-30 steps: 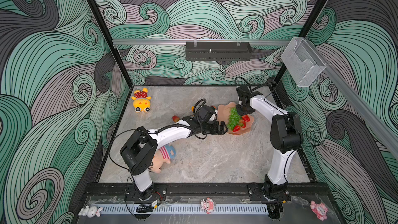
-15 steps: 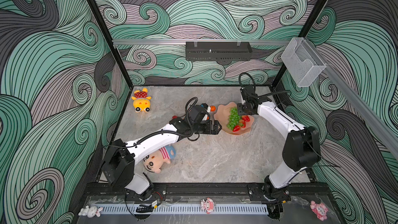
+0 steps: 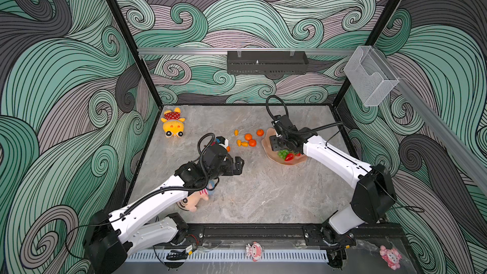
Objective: Arrange fruit in a fruit bowl
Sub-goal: Place the fruit in the fruit bowl, then pick up the fruit from the middle-left of the table.
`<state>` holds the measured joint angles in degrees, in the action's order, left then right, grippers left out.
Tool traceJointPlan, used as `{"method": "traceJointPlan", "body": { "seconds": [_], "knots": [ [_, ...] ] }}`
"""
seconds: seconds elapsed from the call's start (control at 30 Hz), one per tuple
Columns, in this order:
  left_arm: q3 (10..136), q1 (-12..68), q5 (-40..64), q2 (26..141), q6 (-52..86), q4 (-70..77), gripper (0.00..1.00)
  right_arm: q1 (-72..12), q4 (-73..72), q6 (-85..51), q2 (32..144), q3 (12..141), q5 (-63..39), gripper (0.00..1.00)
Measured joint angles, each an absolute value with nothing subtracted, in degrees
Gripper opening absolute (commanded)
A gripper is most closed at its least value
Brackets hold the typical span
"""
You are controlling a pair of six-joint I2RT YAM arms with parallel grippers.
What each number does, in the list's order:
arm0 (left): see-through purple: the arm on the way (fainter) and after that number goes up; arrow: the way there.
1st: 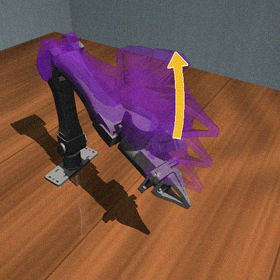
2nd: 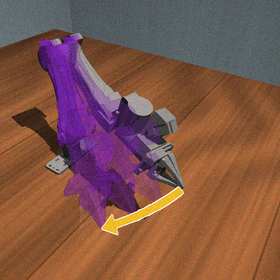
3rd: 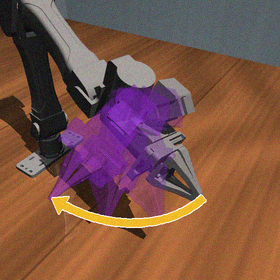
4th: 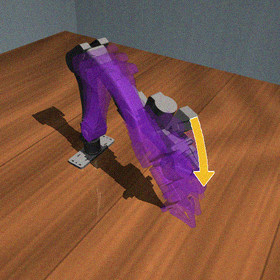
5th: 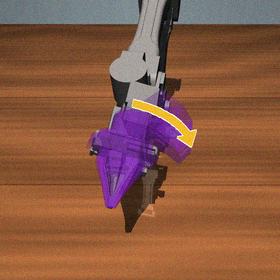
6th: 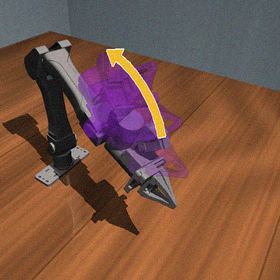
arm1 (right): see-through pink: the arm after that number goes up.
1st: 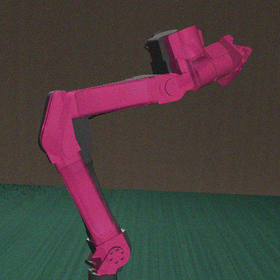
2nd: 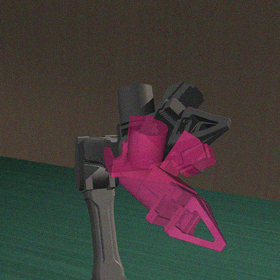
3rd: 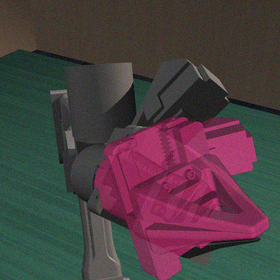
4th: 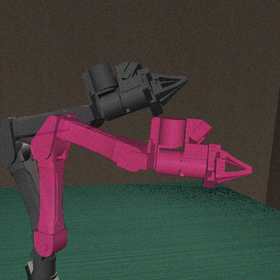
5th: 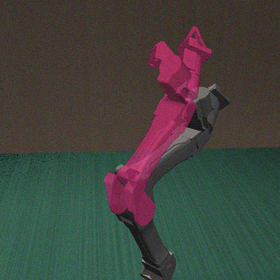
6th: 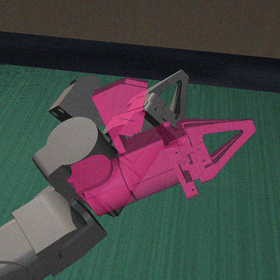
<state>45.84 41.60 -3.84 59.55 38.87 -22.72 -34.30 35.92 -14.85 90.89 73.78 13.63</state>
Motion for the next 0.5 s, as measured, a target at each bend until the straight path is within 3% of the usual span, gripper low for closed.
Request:
{"method": "traceJointPlan", "body": {
  "seconds": [0.27, 0.5],
  "knots": [
    [45.87, 31.07, -2.17, 55.55, 38.13, -26.96, 0.99, -37.63, 30.37, -15.55, 89.17, 72.23, 4.29, 0.55],
    [46.06, 23.40, 0.71, 53.60, 36.99, -30.70, 0.99, -43.62, 29.34, -16.99, 96.25, 77.12, 0.54, 0.53]
  ]
}}
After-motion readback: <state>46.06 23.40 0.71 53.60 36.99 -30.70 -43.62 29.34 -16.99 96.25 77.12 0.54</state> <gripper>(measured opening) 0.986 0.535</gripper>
